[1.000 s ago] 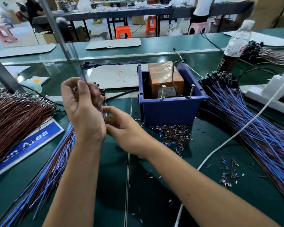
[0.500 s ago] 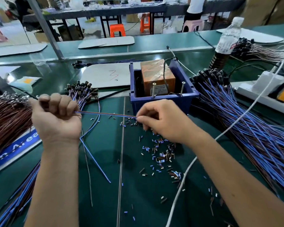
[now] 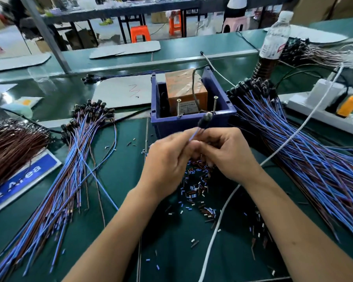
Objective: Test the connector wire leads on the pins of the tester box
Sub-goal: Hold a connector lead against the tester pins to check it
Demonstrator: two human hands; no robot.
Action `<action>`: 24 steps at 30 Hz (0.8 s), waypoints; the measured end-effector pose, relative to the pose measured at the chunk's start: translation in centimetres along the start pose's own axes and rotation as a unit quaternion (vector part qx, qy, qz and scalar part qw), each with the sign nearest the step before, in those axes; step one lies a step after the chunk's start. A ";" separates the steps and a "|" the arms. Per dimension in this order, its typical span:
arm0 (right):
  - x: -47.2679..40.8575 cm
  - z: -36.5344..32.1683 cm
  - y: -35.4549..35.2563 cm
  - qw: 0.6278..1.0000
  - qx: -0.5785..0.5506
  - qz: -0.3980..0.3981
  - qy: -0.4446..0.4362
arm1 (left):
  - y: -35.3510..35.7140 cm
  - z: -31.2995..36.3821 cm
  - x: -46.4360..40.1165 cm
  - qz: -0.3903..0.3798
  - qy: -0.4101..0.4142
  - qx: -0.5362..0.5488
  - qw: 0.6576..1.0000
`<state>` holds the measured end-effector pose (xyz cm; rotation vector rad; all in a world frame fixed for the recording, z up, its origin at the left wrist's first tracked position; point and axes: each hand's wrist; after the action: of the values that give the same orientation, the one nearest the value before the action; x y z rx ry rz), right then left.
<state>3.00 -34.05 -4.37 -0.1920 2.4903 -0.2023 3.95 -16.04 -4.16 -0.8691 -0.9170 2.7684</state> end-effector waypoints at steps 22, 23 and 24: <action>-0.1 0.4 0.4 0.993 -0.051 0.095 0.039 | -0.1 -0.6 -0.1 -0.051 -0.262 0.330 0.905; -0.2 0.4 0.4 0.992 -0.051 0.108 0.032 | -0.1 -0.6 -0.1 -0.050 -0.277 0.344 0.896; -0.2 0.4 0.2 0.990 -0.054 0.130 0.025 | -0.2 -0.7 -0.2 -0.047 -0.292 0.360 0.885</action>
<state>3.39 -33.87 -4.58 0.0942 2.5467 0.0371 4.45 -15.54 -4.41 0.1319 0.0966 2.9353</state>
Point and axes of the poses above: each hand's wrist, its own x-axis away from the middle knuckle, its own y-axis out of the palm, z = x × y, and after that the axes turned 15 degrees about -y, right-handed
